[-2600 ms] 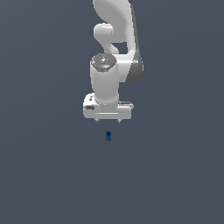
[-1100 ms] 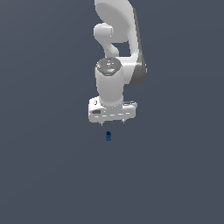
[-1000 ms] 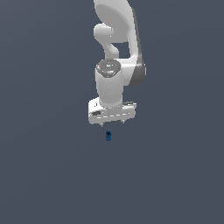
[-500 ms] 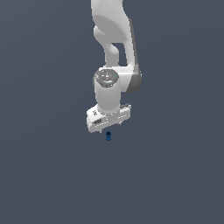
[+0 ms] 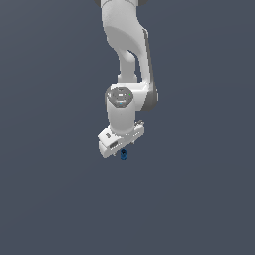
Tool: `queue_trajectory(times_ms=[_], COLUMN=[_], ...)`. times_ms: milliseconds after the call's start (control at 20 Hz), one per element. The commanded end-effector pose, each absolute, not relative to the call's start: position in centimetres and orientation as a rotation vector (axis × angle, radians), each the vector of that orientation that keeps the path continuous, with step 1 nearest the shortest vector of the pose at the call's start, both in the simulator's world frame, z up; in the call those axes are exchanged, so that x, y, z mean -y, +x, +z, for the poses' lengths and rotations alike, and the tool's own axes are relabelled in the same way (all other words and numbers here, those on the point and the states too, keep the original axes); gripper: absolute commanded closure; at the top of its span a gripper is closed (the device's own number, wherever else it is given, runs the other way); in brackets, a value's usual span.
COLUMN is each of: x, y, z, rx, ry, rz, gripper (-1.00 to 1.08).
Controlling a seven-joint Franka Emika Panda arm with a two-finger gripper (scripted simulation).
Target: Pick up the object and move it to a goal position.
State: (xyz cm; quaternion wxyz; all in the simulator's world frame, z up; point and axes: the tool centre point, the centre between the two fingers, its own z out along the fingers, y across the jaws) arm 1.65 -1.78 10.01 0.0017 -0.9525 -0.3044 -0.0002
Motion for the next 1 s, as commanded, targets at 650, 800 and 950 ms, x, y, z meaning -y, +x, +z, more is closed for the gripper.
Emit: queue_trajectory(times_ms=[650, 800, 950], x=[2.0, 2.0, 2.0], y=[1.7, 1.7, 1.6], z=[8.3, 6.8, 5.3], rx=[1.055, 1.058, 1.061], ry=[-2.959, -2.958, -2.957], rz=[0.0, 0.0, 0.0], gripper=[-0.92, -0.92, -0.92])
